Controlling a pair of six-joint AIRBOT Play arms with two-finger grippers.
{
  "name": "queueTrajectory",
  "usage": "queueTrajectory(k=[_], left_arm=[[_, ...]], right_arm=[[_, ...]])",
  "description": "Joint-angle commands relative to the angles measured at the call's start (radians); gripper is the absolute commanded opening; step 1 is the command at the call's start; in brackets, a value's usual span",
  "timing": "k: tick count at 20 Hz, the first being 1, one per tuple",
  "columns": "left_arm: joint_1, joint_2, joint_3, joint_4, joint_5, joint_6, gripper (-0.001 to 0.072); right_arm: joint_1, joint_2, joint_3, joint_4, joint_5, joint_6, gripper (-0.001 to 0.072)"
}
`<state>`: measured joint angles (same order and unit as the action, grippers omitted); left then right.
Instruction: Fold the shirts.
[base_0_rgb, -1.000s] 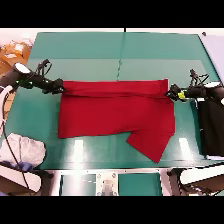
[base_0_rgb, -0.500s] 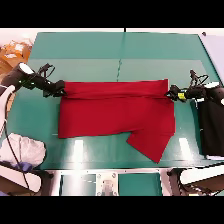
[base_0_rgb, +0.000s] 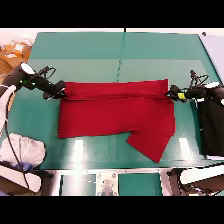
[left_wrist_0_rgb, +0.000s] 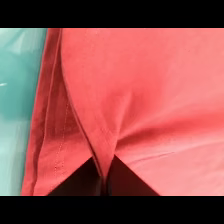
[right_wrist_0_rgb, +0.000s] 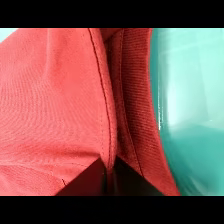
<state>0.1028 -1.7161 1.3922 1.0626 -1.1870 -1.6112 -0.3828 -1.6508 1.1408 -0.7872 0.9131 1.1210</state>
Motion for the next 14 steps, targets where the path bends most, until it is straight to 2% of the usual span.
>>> queueTrajectory(k=[1,2,3,6,7,8,9,12,14], left_arm=[[0.0,0.001,0.001,0.0,-0.016,-0.014,0.0446],[0.003,0.001,0.002,-0.001,-0.021,-0.014,0.06],[0.008,0.001,0.005,-0.004,-0.025,-0.011,0.0592],[0.039,0.001,0.046,0.0,-0.084,-0.003,0.0591],[0.057,0.001,0.073,0.001,-0.134,-0.003,0.0589],[0.072,0.001,0.099,0.0,-0.18,-0.003,0.0406],[0.084,0.002,0.126,-0.001,-0.229,0.02,0.0032],[0.079,0.019,0.175,0.002,-0.322,0.063,0.0026],[0.03,0.068,0.165,0.012,-0.339,0.103,0.0026]], right_arm=[[-0.003,0.001,0.007,-0.002,0.027,0.001,0.0194],[-0.016,0.002,0.025,-0.007,0.058,0.001,0.0257],[-0.034,0.003,0.049,-0.013,0.097,0.003,0.0277],[-0.132,0.016,0.119,-0.018,0.236,0.067,0.0261],[-0.166,0.029,0.124,-0.018,0.28,0.076,0.018],[-0.2,0.05,0.119,-0.022,0.317,0.076,0.0071],[-0.225,0.076,0.105,-0.029,0.341,0.082,0.0037],[-0.258,0.218,0.001,-0.13,0.349,0.143,0.002],[-0.255,0.356,-0.1,-0.362,0.344,0.28,0.002]])
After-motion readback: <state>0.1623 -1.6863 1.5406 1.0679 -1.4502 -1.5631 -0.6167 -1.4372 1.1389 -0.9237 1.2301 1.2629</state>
